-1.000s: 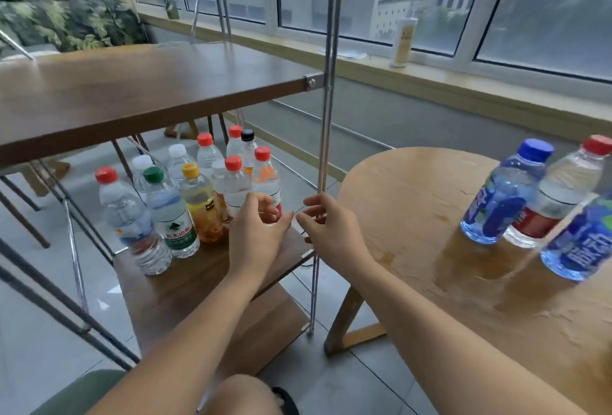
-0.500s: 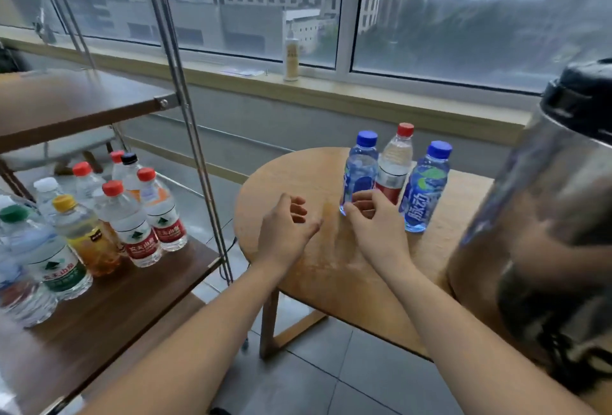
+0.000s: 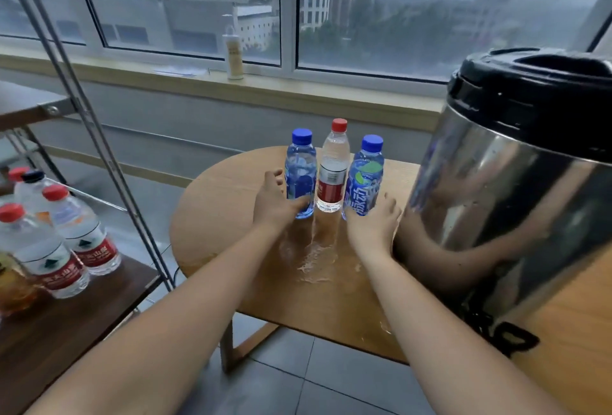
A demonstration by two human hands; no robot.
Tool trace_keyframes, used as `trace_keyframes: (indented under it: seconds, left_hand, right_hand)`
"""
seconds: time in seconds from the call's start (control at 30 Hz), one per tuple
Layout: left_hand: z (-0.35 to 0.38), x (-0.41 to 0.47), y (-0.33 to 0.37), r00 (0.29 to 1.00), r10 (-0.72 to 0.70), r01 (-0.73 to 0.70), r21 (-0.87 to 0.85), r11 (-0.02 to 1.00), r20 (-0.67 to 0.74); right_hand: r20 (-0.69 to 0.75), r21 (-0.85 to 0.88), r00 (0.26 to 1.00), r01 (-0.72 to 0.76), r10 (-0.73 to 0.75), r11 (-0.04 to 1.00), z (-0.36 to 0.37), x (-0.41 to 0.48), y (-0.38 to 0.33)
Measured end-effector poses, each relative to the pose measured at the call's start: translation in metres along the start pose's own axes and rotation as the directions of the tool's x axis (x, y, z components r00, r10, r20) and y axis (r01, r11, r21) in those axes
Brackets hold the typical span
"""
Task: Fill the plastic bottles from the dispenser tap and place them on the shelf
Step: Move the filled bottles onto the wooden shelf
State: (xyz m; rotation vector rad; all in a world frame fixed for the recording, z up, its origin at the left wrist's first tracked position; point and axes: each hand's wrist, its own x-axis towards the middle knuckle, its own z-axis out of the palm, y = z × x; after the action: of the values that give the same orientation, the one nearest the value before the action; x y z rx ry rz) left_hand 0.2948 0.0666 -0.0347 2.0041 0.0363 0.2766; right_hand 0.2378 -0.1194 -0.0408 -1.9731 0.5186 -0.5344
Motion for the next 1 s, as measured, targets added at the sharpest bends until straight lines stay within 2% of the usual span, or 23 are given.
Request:
trace_keyframes:
  seconds: [0.17,0.5,0.77,0.87,1.0]
  left_hand:
    - [0.010,0.011,0.006,1.000,0.010,-0.010,-0.004,1.000,-0.002]
    - [-0.012,-0.011,0.004,0.999,0.042,-0.042,0.018,0.999,-0.013]
    - [-0.084,-0.073,-0.016,0.996,0.049,-0.044,0.071,0.997,-0.075]
    - [-0.123,-0.097,-0.025,0.987,0.056,-0.043,0.084,0.996,-0.153]
    - [-0.180,-0.129,-0.041,0.974,0.014,0.003,0.071,0.997,-0.226]
  right_hand:
    - [-0.060,0.084,0.998,-0.012,0.017,0.996,0.014,0.021,-0.003]
    - [-0.018,0.128,1.000,0.009,-0.007,0.992,0.014,0.004,-0.003]
    - [0.198,0.222,0.970,0.097,-0.142,0.970,0.027,-0.065,-0.020]
    - [0.309,0.296,0.930,0.104,-0.198,0.950,0.045,-0.095,-0.031]
    - [0.455,0.359,0.839,0.134,-0.299,0.924,0.074,-0.142,-0.055]
